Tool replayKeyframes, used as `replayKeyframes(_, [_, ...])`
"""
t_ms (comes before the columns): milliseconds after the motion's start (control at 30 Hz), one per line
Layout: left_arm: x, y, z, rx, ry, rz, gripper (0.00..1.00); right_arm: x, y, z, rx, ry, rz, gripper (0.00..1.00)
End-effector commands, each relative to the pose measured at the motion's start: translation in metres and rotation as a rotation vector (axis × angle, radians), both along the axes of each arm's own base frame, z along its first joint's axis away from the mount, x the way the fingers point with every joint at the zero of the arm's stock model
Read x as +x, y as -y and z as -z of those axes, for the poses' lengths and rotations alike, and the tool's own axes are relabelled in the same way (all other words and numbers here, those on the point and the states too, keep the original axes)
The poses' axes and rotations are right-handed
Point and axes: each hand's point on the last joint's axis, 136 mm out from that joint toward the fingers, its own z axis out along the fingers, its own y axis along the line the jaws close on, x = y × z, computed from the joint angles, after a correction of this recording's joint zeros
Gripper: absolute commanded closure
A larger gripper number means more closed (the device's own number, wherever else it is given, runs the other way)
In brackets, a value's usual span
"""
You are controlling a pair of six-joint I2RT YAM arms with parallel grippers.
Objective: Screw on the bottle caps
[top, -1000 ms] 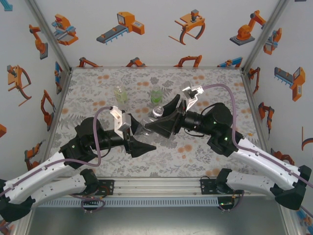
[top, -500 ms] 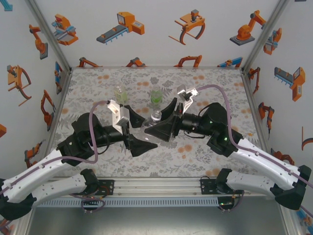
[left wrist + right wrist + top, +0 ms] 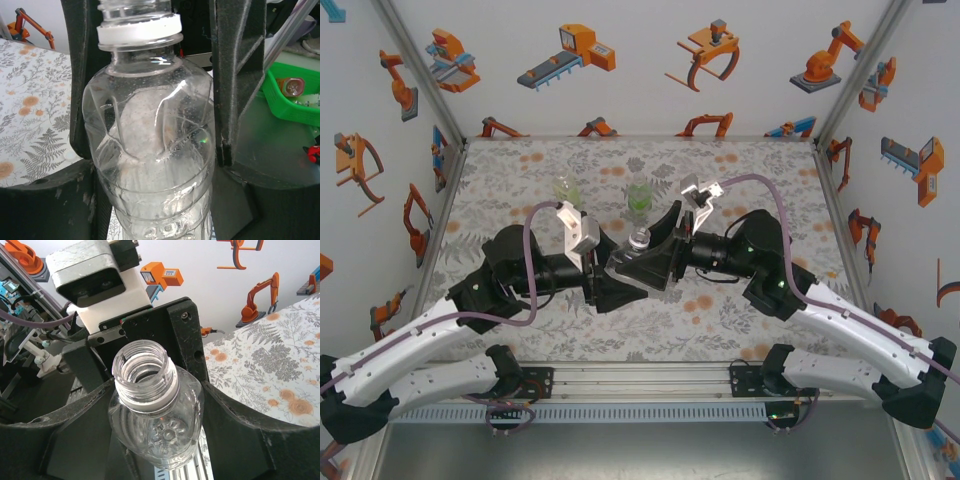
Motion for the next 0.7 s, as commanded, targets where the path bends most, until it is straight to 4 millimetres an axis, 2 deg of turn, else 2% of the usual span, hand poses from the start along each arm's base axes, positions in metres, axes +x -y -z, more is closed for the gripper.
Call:
replayKeyframes(0, [-0.002, -0.006, -0.010, -0.023, 0.027, -0.006, 0.44, -0.004, 0.007, -0.011, 0.010, 0.021, 0.015, 0.41])
replayKeyframes(33, [0.001, -0.007, -0.008, -0.016, 0.027, -0.026, 0.45, -0.002, 0.010, -0.010, -0.004, 0.025, 0.037, 0.31])
replayKeyframes(100, [0.005, -0.012, -0.004, -0.003, 0.028, -0.068, 0.47, 0.003, 0.016, -0.008, -0.044, 0.038, 0.092, 0.22])
replayKeyframes(233, [0.021, -0.027, 0.010, 0.045, 0.018, -0.194, 0.50, 0.015, 0.033, 0.001, -0.160, 0.074, 0.213, 0.17])
replayKeyframes(367, [0.035, -0.045, 0.024, 0.092, 0.007, -0.323, 0.55, 0.029, 0.048, 0.012, -0.276, 0.088, 0.322, 0.17])
replayKeyframes(500, [0.042, -0.061, 0.037, 0.129, -0.014, -0.406, 0.65, 0.053, 0.066, 0.042, -0.446, 0.029, 0.457, 0.18])
replayKeyframes(667, [0.040, -0.069, 0.041, 0.136, -0.049, -0.422, 0.76, 0.084, 0.082, 0.098, -0.639, -0.138, 0.560, 0.19])
